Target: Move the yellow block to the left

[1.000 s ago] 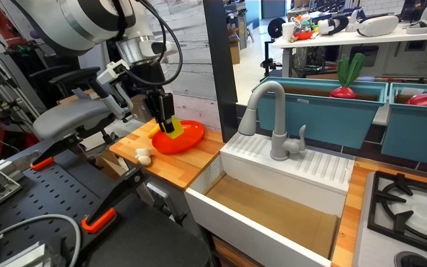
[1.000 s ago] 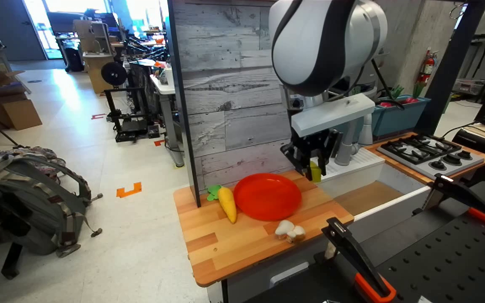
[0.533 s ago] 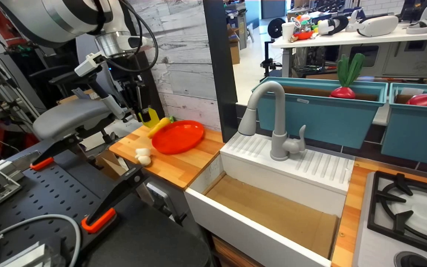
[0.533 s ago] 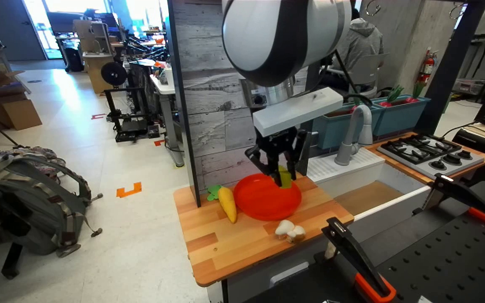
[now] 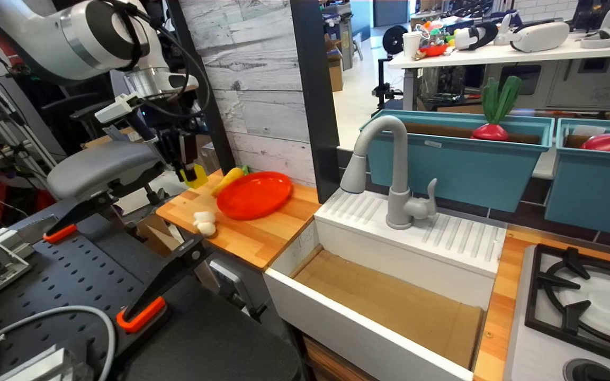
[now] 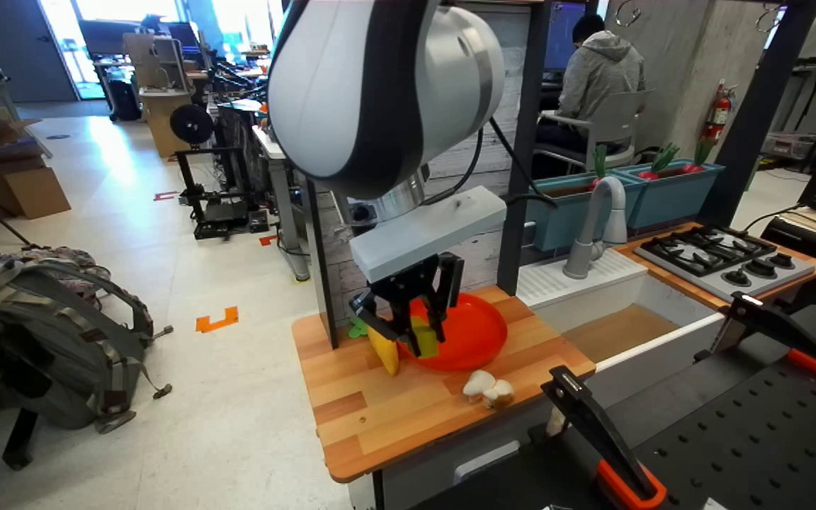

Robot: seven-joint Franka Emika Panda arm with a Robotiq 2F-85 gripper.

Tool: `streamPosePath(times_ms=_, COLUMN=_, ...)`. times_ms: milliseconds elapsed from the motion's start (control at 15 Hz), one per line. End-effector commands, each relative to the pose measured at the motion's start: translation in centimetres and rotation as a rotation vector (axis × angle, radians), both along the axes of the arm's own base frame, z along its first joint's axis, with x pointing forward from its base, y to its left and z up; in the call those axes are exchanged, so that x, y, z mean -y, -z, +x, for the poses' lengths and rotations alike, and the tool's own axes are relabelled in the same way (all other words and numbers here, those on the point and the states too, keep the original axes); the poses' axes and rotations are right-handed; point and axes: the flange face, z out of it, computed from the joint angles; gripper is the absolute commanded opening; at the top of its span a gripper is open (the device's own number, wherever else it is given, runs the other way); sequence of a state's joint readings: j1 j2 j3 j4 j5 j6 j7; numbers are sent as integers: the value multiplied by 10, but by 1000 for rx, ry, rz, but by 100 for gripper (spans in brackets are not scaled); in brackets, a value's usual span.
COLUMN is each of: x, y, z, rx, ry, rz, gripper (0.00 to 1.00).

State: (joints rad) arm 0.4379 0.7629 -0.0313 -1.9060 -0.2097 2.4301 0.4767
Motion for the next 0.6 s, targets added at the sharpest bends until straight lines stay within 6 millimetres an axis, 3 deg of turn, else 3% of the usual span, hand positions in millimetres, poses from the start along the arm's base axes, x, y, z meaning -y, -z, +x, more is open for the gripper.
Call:
streamPosePath(times_ms=0, x=-18, y=20, z=14, rx=-36, ry=-29, rz=-23, gripper=8)
streamPosePath(times_ms=533, x=-30, y=62, z=24, rx=-101, ry=-46, rz=-72, gripper=8)
